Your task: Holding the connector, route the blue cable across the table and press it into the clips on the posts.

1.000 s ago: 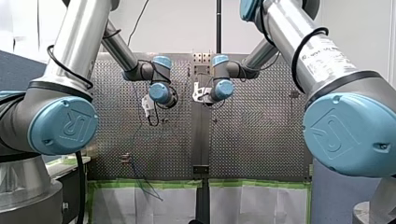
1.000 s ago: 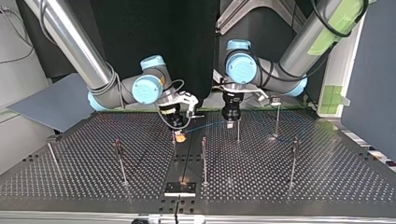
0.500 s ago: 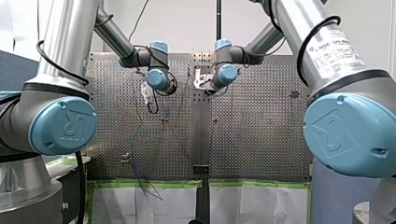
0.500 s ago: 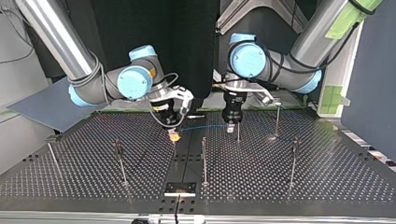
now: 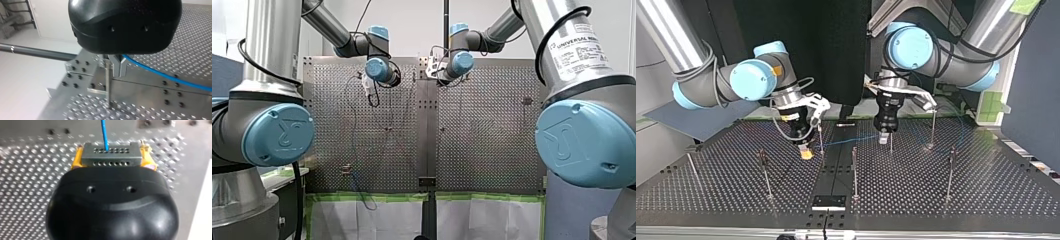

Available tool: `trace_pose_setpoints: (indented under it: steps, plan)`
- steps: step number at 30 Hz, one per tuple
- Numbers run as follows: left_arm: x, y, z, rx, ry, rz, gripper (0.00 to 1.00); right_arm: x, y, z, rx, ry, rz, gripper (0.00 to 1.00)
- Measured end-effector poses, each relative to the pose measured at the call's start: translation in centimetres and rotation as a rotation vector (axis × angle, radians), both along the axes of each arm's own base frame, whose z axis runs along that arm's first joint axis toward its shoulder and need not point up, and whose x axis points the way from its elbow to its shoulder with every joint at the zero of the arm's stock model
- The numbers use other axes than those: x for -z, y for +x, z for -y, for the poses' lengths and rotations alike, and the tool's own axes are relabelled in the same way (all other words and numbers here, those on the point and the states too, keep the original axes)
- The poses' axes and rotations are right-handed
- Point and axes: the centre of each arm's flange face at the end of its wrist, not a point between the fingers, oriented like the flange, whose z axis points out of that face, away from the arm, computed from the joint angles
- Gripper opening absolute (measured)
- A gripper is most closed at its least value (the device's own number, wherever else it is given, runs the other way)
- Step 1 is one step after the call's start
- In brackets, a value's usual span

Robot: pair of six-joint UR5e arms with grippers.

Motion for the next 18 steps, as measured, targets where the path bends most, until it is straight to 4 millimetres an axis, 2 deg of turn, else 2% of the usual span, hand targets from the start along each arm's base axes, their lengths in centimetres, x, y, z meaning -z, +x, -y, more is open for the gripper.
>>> trace_pose_setpoints:
  steps: [4, 11, 14, 18]
  plan:
    - [-0.7, 0.2, 0.2, 0.025, -0.025, 0.029, 0.00, -2.1, -0.8, -0.4, -0.012, -0.018, 0.019, 0.00]
    - [0.7, 1.7, 1.3, 0.087, -0.063, 0.033, 0.00, -5.7, -2.2, -1.2, -0.051, -0.057, 0.051, 0.00]
    - [1.6, 2.5, 1.9, 0.115, -0.071, 0.033, 0.00, -6.0, -2.5, -1.1, -0.071, -0.061, 0.054, 0.00]
    - [2.8, 3.6, 2.4, 0.136, -0.087, 0.040, 0.00, -5.1, -2.5, -0.5, -0.082, -0.048, 0.047, 0.00]
